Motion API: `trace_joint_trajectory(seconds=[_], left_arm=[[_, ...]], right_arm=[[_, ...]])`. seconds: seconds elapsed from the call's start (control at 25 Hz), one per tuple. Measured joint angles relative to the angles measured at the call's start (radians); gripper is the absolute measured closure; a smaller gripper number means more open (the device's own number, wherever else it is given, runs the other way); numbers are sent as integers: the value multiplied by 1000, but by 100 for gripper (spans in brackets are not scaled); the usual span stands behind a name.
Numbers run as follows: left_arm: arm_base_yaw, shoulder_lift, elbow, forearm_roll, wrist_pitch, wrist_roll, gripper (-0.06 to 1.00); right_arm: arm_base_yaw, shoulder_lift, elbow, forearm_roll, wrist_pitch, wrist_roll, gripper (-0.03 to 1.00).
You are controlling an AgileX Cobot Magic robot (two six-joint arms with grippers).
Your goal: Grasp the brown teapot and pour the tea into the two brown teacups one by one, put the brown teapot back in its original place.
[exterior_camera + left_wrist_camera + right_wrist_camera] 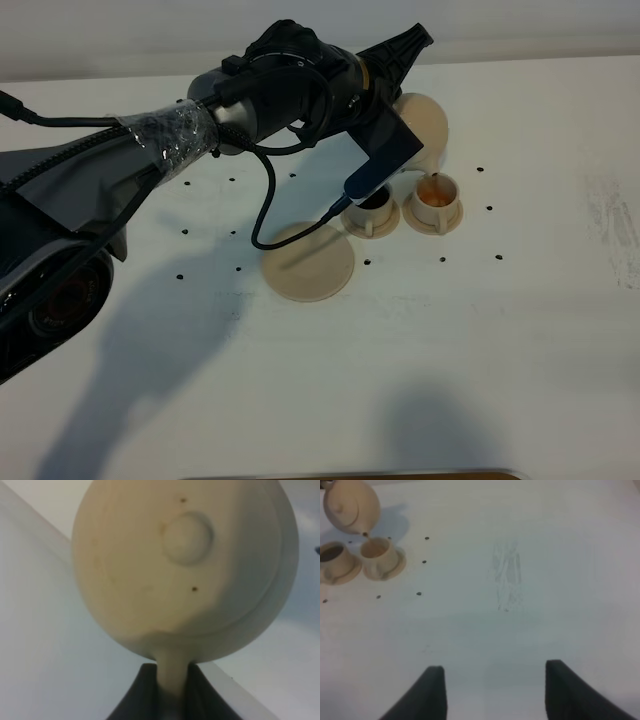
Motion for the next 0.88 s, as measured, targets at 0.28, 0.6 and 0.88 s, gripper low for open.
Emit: trace_joint_trajectory(seconds=[0.28,0.6,0.88], left_arm=[[0,0,0,22,-8,0,78],[0,0,0,27,-15,0,78],[-11,0,0,30,-16,0,78]], right_arm=[[0,0,0,0,0,0,54],[0,0,0,0,0,0,54],[0,0,0,0,0,0,54]])
